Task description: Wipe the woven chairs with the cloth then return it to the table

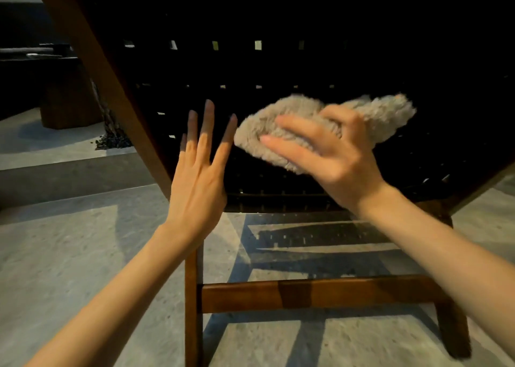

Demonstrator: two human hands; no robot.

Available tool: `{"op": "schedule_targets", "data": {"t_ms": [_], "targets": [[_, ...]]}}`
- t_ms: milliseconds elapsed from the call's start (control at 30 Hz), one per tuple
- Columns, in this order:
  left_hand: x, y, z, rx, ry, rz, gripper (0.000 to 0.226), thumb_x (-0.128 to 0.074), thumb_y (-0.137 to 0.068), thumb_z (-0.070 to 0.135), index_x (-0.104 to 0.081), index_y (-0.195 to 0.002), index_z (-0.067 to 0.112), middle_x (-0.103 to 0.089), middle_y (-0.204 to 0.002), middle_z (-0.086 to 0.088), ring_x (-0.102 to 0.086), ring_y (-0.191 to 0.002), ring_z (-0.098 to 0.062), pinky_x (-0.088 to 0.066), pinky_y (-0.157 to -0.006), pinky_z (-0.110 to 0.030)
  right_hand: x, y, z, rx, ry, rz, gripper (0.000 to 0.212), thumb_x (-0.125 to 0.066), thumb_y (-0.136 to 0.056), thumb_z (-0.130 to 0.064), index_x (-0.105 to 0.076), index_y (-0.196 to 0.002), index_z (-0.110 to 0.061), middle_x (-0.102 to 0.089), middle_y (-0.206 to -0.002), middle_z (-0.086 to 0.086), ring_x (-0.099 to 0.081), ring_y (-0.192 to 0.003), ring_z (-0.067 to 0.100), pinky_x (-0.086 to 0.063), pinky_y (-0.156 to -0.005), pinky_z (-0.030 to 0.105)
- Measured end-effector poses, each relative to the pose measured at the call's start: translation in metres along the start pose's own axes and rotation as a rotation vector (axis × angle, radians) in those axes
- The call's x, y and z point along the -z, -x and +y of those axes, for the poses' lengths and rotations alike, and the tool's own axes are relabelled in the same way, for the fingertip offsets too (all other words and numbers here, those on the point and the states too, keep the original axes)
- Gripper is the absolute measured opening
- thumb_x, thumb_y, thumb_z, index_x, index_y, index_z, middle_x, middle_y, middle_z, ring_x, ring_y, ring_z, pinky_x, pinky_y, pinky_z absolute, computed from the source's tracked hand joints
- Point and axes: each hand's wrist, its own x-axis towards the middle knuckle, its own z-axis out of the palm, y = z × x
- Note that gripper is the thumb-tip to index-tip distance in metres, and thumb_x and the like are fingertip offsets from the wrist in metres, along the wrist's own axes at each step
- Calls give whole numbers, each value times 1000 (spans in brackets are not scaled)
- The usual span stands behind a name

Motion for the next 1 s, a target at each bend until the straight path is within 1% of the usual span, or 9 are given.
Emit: {"op": "schedule_targets", "data": {"t_ms": [233, 367, 500, 600, 667, 733, 800, 933, 1000], "targets": [[-4, -15, 35, -25, 28, 5, 84, -51, -84, 1, -2, -151, 9, 12, -155, -18, 12, -144, -36, -1, -119, -49, 3, -39, 47, -107, 27, 29, 22, -70, -89, -22, -72, -110, -16, -66, -114, 11, -36, -104, 24, -48, -84, 38], [-8, -21, 45, -11, 30, -2, 86, -52, -85, 6, 3, -151, 11, 19, -153, -15, 15, -143, -36, -2, -118, -50, -8, -39, 48, -138, 2, 28, 26, -66, -91, -26, -70, -114, -13, -65, -116, 12, -58, -102, 35, -35, -90, 37], [-13, -23, 47, 7, 49, 6, 84, -50, -88, 7, 6, -150, 12, 20, -153, -12, 15, -144, -34, 0, -119, -47, -24, -20, 45, -193, -65, -17, 26, -64, -92, -20, -69, -117, -12, -63, -121, 10, -38, -112, 24, -39, -95, 30], [-17, -19, 46, 28, 50, 1, 84, -50, -88, 4, 6, -150, 9, 23, -152, -11, 17, -144, -32, 1, -119, -45, -40, 14, 34, -189, -194, -190, 28, -50, -89, -31, -63, -113, -36, -54, -131, -4, -39, -128, 8, -22, -110, 17], [-20, -16, 45, 55, 58, -17, 87, -52, -85, -2, 6, -150, 7, 24, -153, -11, 19, -144, -30, 2, -119, -45, -48, 42, 21, -285, -209, -338, 22, -53, -80, -48, -57, -102, -51, -55, -131, -8, -44, -129, 12, -22, -116, 26], [-20, -12, 44, 57, 61, -46, 90, -53, -82, -7, 5, -150, 6, 21, -154, -11, 18, -144, -29, -1, -119, -48, -53, 74, 7, -517, -269, -515, 39, -70, -61, -66, -53, -94, -54, -59, -114, -19, -58, -107, 1, -50, -90, 31], [-21, -10, 45, 38, 55, -69, 90, -52, -81, -10, 3, -150, 8, 18, -155, -13, 16, -144, -31, -4, -118, -51, -60, 99, -9, -584, -379, -685, 44, -70, -61, -72, -52, -98, -54, -50, -104, -29, -54, -96, -5, -42, -70, 17], [-15, -12, 53, 48, 76, -64, 87, -49, -81, -10, 0, -151, 11, 16, -155, -15, 16, -144, -33, -2, -118, -52, -55, 117, -27, -438, -444, -857, 35, -57, -92, -41, -53, -126, -31, -43, -131, -7, -42, -125, 19, -39, -96, 34], [-11, -14, 60, 60, 90, -54, 88, -50, -80, -11, -1, -150, 10, 15, -155, -16, 14, -144, -34, -3, -117, -54, -34, 106, -24, -367, -397, -677, 27, -63, -85, -11, -63, -111, -20, -55, -122, 0, -53, -119, 31, -52, -85, 41]]}}
